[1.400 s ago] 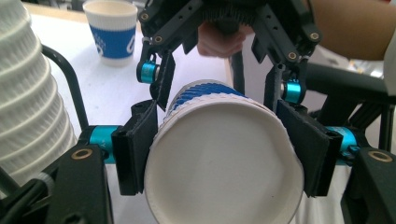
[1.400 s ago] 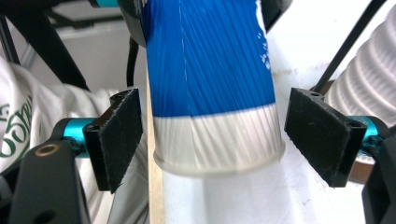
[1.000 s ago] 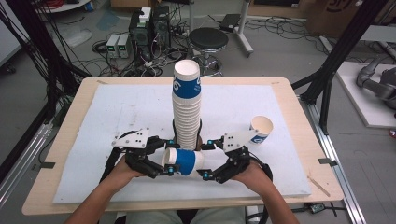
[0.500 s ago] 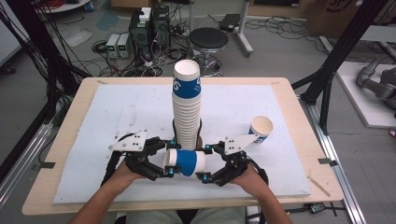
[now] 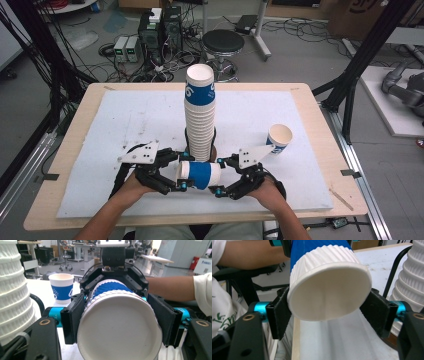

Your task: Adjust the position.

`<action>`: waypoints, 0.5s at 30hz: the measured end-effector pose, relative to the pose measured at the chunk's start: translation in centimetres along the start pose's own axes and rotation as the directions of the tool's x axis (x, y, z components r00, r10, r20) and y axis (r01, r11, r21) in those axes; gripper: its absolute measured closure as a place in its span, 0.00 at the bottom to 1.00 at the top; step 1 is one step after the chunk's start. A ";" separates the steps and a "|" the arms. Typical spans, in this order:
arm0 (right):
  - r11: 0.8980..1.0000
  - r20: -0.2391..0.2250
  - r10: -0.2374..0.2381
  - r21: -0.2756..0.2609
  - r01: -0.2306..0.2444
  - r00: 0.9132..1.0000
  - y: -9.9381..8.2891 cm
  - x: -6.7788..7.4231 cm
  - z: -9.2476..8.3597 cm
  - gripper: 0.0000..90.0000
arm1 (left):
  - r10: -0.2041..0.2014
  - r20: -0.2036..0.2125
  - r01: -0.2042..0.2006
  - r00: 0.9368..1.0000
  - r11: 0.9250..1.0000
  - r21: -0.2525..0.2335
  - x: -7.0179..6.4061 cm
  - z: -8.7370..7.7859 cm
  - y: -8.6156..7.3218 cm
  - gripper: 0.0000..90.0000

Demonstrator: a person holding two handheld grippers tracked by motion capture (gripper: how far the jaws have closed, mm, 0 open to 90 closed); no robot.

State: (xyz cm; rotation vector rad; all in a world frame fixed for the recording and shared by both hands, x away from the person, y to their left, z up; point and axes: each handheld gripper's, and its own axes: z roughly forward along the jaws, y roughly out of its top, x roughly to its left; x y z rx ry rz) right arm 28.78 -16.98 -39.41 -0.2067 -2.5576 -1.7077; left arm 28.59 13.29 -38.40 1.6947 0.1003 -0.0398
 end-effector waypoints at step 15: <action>0.987 0.005 -0.033 0.156 0.032 0.999 1.4 0.0 -0.3 0.42 | -0.027 -0.066 0.036 0.997 0.990 0.136 -0.5 0.7 -0.2 0.26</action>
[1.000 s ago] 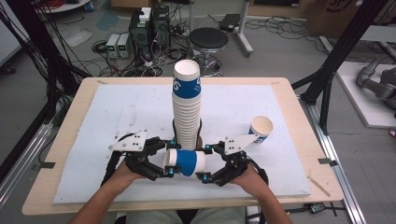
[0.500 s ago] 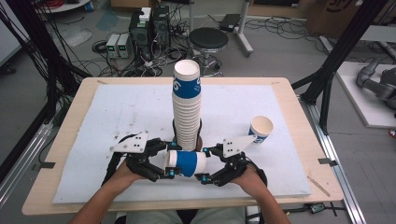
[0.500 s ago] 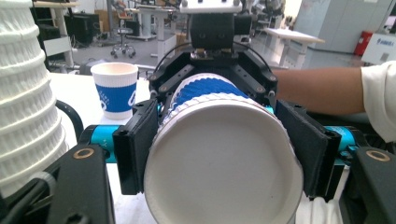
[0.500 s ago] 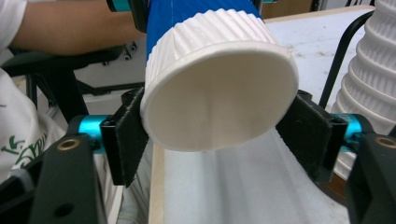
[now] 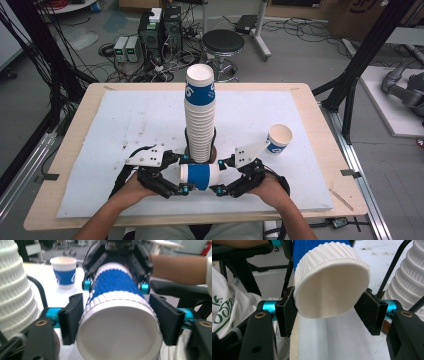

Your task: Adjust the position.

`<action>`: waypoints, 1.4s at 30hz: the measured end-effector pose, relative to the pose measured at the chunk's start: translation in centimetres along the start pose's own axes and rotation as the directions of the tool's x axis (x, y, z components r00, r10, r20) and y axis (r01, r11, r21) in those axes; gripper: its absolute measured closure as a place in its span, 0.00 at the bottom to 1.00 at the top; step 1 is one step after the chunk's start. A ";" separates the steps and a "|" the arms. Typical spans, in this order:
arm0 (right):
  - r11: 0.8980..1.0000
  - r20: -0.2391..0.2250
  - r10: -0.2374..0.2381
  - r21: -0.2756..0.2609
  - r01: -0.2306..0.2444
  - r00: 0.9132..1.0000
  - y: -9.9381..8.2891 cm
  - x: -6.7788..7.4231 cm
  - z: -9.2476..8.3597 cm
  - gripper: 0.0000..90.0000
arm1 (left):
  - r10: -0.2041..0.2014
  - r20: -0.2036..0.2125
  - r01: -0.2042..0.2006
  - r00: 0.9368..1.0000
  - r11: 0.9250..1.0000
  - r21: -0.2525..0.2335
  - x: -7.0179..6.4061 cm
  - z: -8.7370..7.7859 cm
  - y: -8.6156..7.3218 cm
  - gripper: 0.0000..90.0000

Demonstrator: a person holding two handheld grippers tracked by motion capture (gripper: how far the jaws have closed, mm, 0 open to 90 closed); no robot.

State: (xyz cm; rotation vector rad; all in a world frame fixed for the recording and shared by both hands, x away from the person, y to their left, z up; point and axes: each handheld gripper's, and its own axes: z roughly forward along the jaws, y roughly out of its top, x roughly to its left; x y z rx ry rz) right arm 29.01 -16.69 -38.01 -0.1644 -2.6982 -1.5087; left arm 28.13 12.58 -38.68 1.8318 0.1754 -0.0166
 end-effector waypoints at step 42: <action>0.803 0.023 -0.236 0.568 0.181 0.972 6.0 1.8 3.5 0.40 | 0.000 0.045 -0.017 0.999 0.928 0.373 0.3 2.8 2.0 0.39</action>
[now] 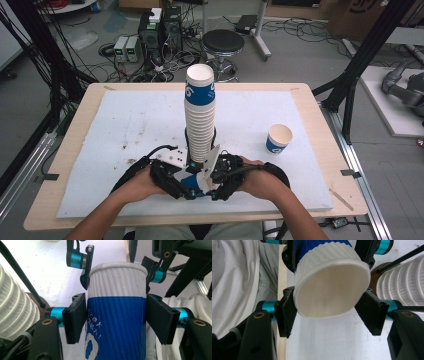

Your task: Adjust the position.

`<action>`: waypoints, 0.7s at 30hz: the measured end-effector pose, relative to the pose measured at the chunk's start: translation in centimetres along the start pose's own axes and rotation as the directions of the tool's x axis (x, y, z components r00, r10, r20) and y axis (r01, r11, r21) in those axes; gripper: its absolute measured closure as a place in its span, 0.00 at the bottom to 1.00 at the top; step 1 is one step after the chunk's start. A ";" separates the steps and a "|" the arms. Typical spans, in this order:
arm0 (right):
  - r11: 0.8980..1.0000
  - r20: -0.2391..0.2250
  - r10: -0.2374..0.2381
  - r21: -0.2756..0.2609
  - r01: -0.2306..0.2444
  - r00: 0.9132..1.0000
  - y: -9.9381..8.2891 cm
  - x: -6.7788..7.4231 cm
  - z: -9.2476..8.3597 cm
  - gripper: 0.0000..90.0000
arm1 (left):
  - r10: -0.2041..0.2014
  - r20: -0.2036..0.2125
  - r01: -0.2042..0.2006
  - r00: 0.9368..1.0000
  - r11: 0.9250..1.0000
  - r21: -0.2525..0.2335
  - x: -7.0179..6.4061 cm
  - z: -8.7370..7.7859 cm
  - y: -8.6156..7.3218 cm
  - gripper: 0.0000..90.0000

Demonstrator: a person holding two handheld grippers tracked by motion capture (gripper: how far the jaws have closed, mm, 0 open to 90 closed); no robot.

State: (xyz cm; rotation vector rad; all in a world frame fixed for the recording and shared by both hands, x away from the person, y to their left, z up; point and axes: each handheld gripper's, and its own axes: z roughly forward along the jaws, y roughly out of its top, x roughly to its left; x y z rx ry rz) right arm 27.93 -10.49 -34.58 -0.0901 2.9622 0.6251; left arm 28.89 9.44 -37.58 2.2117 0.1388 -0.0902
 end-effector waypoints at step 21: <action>0.909 -0.096 0.160 -0.374 -0.185 0.982 -4.6 -0.6 -1.0 0.24 | 0.010 0.004 -0.008 1.000 0.939 -0.343 0.1 -2.2 -2.1 0.39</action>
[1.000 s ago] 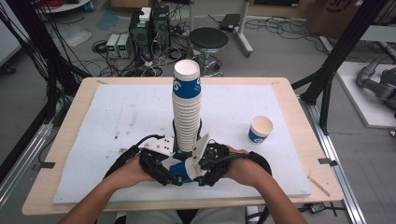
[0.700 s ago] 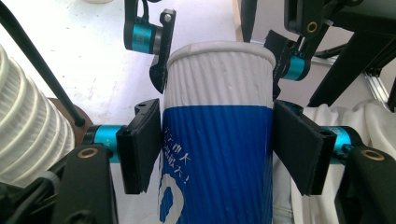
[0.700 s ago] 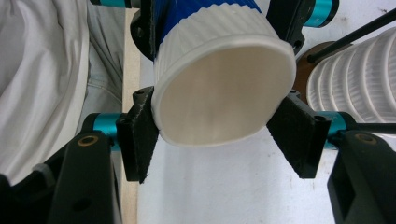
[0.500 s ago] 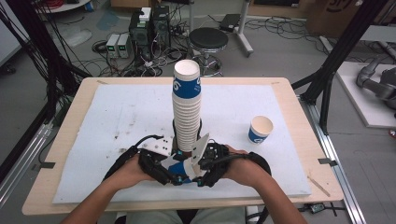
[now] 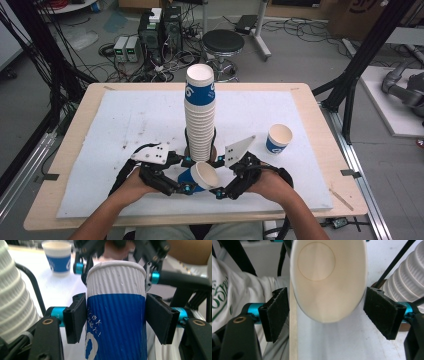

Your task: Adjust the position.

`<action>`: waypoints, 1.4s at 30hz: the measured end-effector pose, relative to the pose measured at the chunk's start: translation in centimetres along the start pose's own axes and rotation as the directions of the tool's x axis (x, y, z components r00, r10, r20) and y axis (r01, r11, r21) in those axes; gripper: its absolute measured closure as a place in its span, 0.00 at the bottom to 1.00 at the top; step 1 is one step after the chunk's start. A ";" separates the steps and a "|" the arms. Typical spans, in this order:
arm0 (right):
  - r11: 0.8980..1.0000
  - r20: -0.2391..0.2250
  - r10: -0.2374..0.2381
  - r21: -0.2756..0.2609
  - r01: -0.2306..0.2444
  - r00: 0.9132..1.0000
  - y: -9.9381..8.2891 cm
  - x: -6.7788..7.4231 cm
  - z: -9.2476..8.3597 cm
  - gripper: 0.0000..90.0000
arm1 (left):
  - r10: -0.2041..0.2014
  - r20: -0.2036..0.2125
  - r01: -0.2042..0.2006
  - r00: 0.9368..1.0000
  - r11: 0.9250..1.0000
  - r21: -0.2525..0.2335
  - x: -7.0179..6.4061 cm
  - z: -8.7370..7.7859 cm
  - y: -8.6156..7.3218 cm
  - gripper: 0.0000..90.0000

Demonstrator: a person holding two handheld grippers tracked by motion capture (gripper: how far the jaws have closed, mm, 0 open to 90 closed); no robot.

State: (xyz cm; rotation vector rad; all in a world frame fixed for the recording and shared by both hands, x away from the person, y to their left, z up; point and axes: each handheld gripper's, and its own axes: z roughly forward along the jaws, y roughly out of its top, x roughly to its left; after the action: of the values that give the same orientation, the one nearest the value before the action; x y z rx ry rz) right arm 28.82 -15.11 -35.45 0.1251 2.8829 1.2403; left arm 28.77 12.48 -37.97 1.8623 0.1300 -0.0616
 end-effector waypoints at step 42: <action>0.981 0.013 0.026 -0.191 -0.023 1.000 -0.6 -0.3 -1.1 0.32 | 0.015 -0.051 -0.019 0.999 0.997 -0.080 -0.3 -0.8 -1.3 0.42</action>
State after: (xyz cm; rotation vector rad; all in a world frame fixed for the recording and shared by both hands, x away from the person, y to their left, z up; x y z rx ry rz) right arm 29.07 -16.40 -35.15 0.1680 2.7385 1.5044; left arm 28.35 13.60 -38.93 1.7850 0.1497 0.0022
